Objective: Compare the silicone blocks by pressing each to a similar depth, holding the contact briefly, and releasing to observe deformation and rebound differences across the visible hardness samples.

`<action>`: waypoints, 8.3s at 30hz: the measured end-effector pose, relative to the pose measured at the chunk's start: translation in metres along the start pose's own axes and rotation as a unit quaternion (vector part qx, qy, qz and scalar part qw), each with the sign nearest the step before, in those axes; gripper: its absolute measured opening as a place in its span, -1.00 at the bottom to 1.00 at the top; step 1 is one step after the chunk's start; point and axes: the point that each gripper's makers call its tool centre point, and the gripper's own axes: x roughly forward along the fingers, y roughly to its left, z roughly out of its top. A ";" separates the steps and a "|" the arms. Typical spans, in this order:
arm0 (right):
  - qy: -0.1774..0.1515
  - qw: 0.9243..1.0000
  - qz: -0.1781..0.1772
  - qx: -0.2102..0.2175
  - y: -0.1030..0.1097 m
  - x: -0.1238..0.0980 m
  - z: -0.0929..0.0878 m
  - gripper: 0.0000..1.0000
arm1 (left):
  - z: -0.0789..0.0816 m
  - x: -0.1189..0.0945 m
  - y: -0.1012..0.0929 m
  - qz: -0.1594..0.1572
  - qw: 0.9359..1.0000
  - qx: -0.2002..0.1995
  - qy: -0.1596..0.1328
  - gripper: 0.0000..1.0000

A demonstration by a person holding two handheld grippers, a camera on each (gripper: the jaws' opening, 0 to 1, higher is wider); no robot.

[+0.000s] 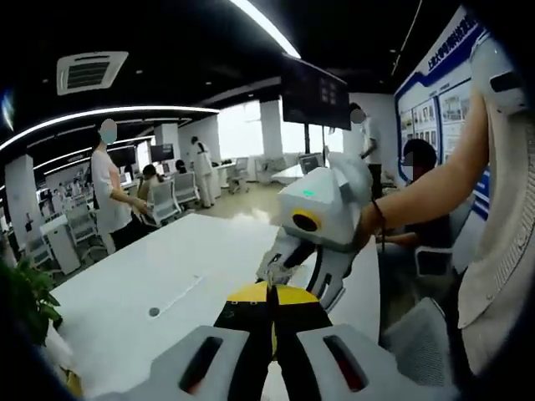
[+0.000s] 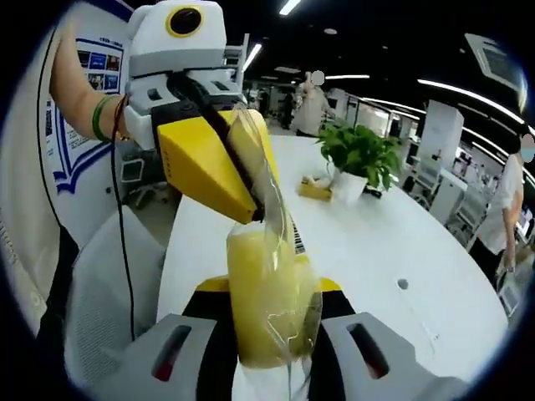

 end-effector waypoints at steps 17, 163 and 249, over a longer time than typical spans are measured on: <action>0.022 1.000 0.017 -0.012 0.015 -0.017 0.008 -0.76 | 0.016 -0.009 -0.014 0.001 0.999 0.036 -0.007 -1.00; -0.086 0.975 -0.137 0.150 -0.007 -0.093 -0.093 0.38 | -0.078 0.061 -0.021 -0.022 0.993 -0.077 0.087 -1.00; -0.120 0.937 -0.162 0.284 -0.015 -0.135 -0.142 0.30 | -0.267 0.158 0.067 0.167 0.909 -0.355 0.141 -0.42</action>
